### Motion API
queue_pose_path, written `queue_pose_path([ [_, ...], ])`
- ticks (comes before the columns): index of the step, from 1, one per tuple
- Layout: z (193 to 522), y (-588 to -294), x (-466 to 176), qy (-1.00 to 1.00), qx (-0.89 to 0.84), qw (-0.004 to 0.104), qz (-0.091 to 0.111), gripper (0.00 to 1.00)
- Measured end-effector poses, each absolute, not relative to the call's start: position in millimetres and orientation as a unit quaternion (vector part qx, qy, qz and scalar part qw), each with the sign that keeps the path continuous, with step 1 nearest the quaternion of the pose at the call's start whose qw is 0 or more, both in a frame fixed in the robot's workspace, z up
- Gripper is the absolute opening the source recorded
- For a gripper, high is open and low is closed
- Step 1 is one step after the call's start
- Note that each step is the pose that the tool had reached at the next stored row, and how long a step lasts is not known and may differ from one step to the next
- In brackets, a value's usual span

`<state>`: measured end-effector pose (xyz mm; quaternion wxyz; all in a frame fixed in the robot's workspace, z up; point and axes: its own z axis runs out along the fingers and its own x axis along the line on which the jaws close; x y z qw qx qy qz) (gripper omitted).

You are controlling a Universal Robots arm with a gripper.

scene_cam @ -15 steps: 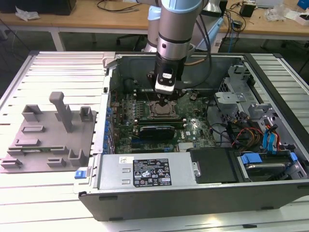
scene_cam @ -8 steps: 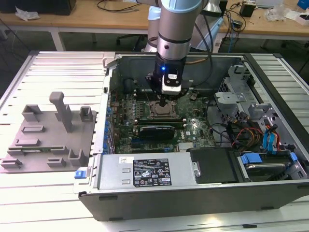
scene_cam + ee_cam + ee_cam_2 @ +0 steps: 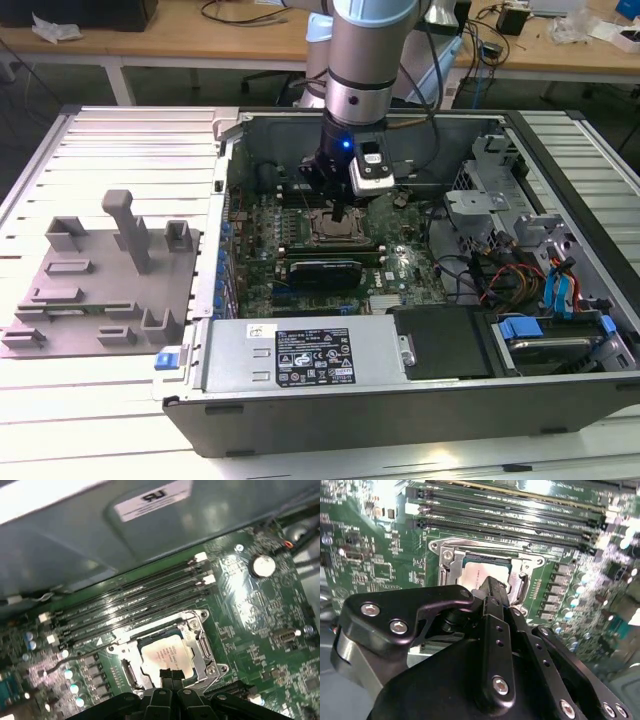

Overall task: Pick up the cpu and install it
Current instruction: 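Close the cpu cover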

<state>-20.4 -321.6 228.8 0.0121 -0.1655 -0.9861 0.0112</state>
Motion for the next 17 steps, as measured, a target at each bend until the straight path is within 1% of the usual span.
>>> queue_pose_path([
  [8, 227.5, -321.6, -20.4, -0.999, -0.028, 0.010, 0.013, 0.11],
  [13, 227.3, -321.6, -20.4, -1.000, -0.018, 0.010, 0.013, 0.11],
  [17, 225.4, -321.6, -20.5, -1.000, -0.011, 0.003, 0.011, 0.11],
])
